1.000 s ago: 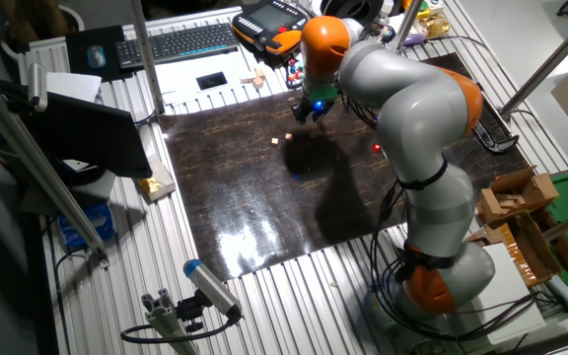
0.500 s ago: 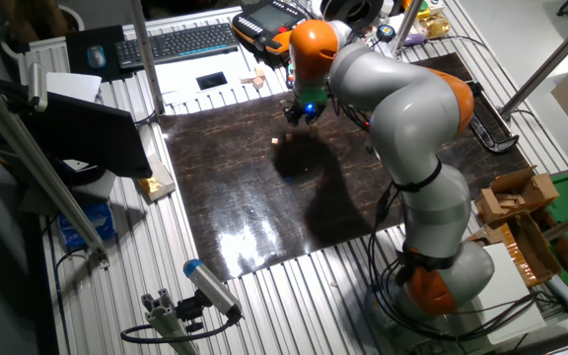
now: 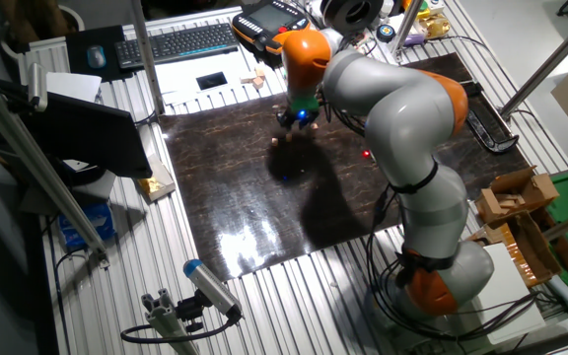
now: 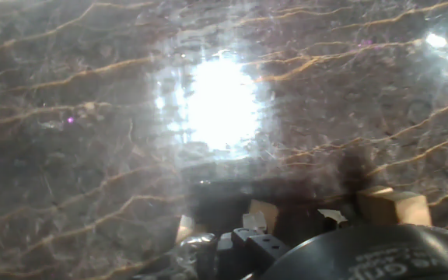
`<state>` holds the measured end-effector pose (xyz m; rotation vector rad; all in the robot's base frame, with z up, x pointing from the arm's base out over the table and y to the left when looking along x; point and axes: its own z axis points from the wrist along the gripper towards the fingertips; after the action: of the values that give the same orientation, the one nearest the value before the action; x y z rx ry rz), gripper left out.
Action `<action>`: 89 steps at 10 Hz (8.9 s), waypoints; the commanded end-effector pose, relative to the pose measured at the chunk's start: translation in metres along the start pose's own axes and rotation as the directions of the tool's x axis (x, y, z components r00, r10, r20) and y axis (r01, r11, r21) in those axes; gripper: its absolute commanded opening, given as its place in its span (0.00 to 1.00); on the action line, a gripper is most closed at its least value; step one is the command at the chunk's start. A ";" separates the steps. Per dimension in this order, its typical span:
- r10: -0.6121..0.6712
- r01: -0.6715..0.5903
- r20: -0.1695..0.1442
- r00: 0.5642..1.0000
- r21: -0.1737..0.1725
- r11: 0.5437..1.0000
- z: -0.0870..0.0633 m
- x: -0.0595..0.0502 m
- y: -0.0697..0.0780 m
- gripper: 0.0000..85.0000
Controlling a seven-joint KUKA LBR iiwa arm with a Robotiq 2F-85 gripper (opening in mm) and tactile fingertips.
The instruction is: Stack the blocks in a vertical line of five
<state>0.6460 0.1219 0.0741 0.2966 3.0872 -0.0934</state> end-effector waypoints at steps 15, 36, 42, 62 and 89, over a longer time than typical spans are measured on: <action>0.195 -0.196 -0.038 0.980 -0.027 0.980 0.037 0.008 0.008 0.50; 0.034 -0.036 -0.039 0.999 -0.052 0.998 -0.019 0.005 -0.013 0.01; -0.098 0.096 -0.037 0.995 -0.060 0.994 -0.031 -0.004 -0.043 0.01; -0.161 0.160 -0.025 0.987 -0.055 0.986 -0.016 -0.005 -0.080 0.01; -0.156 0.155 -0.016 0.988 -0.066 0.986 -0.013 -0.004 -0.080 0.38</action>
<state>0.6344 0.0431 0.0915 0.0543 3.1224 0.0055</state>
